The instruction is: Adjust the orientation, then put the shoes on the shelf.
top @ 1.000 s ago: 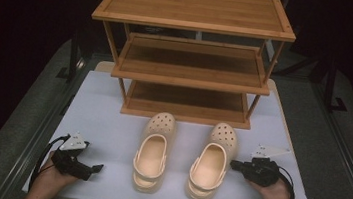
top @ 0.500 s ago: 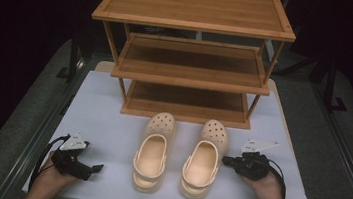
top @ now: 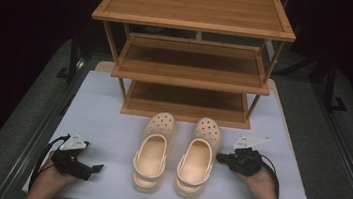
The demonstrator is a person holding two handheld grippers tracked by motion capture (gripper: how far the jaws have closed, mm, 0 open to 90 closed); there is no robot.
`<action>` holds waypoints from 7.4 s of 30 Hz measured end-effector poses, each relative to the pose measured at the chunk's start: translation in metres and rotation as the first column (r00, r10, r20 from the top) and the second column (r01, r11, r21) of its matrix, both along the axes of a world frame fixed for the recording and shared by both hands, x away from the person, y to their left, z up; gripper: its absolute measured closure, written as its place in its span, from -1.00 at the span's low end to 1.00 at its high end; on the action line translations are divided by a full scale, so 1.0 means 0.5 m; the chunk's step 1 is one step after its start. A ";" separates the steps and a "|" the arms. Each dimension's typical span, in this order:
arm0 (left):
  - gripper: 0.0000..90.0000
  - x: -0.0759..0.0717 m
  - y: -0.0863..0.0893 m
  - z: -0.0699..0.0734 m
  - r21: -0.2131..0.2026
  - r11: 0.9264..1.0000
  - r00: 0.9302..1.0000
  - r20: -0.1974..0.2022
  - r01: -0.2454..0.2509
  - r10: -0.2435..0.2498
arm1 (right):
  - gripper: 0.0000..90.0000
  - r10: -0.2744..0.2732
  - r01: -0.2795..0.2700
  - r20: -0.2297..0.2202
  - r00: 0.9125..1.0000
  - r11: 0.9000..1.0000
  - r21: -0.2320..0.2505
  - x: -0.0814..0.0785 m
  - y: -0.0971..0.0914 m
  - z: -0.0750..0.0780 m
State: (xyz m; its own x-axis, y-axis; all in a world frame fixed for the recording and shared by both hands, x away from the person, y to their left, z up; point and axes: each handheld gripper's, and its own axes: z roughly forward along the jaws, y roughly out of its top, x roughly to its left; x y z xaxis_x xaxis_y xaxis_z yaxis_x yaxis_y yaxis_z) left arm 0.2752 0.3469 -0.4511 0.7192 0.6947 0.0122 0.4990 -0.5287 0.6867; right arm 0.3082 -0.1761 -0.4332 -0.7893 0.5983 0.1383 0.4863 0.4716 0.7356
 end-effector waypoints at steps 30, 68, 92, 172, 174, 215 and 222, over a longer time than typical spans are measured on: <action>-1.00 0.000 0.000 0.000 -0.002 1.000 1.000 0.001 -0.002 0.002 | 1.00 0.048 -0.048 0.006 0.999 0.999 -0.005 0.043 0.072 0.001; -1.00 0.001 0.001 0.000 -0.001 1.000 1.000 -0.002 0.002 -0.002 | -0.27 -0.070 0.068 0.010 0.997 0.984 0.166 -0.001 0.000 0.052; -1.00 0.000 0.000 0.000 0.000 1.000 1.000 -0.003 0.000 0.000 | -0.33 -0.011 0.008 0.016 1.000 0.991 0.132 0.014 0.120 0.061; 0.68 0.100 -0.222 0.127 -0.085 0.987 0.988 0.076 0.138 -0.132 | 0.61 -0.048 0.043 0.044 0.998 0.992 0.121 0.014 0.071 0.056; 0.74 0.099 -0.219 0.129 -0.065 0.990 0.988 0.096 0.129 -0.122 | 0.72 -0.070 0.062 0.064 0.996 0.991 0.118 0.013 0.060 0.059; 0.87 0.188 -0.252 0.209 -0.079 0.997 0.969 0.244 -0.008 0.027 | 0.87 -0.257 0.238 0.211 0.943 0.965 0.112 0.093 0.000 0.113; 0.87 0.234 -0.273 0.192 -0.083 0.996 0.968 0.241 -0.045 0.064 | 0.87 -0.293 0.278 0.211 0.932 0.955 0.099 0.141 0.009 0.103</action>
